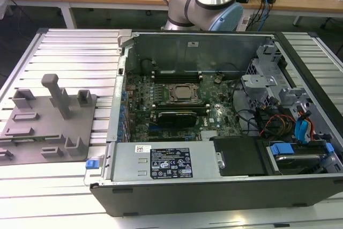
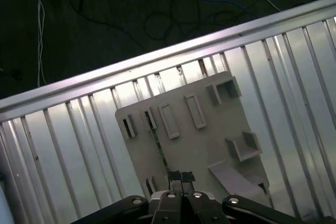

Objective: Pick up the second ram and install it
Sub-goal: 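Pick up the second ram and move it above second insertion slot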

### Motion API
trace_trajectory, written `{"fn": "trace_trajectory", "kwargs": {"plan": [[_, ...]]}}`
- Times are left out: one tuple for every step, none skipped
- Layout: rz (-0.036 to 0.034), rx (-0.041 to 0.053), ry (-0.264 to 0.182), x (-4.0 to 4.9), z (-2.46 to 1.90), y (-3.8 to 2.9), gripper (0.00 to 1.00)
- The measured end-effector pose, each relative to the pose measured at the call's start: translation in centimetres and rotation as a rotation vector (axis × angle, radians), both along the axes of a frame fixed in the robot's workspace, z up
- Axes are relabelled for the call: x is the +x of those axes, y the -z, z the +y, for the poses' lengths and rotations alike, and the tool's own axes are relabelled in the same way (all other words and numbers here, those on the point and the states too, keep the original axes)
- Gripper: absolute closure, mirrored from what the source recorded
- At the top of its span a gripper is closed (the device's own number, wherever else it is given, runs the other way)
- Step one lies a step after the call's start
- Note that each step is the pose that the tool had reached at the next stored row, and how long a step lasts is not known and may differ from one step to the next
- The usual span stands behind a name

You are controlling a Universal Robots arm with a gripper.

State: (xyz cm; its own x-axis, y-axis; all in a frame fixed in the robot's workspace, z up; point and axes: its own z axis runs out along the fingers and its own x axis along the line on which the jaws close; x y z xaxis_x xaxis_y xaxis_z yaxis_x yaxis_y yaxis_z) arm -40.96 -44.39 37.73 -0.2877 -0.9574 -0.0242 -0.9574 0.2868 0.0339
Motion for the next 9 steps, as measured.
{"fn": "trace_trajectory", "kwargs": {"plan": [[0.0000, 0.0000, -0.011, 0.00, 0.00, 0.00, 0.89], [0.0000, -0.0001, -0.026, 0.00, 0.00, 0.00, 0.89], [0.0000, -0.0001, -0.036, 0.00, 0.00, 0.00, 0.89], [0.0000, 0.0000, -0.052, 0.00, 0.00, 0.00, 0.89], [0.0001, -0.0001, -0.069, 0.00, 0.00, 0.00, 0.89], [0.0000, 0.0000, -0.083, 0.00, 0.00, 0.00, 0.89], [0.0000, -0.0001, -0.104, 0.01, 0.00, 0.00, 0.89], [0.0001, 0.0000, -0.114, 0.00, 0.00, 0.00, 0.89], [0.0000, 0.0000, -0.124, 0.00, 0.00, 0.00, 0.89]]}}
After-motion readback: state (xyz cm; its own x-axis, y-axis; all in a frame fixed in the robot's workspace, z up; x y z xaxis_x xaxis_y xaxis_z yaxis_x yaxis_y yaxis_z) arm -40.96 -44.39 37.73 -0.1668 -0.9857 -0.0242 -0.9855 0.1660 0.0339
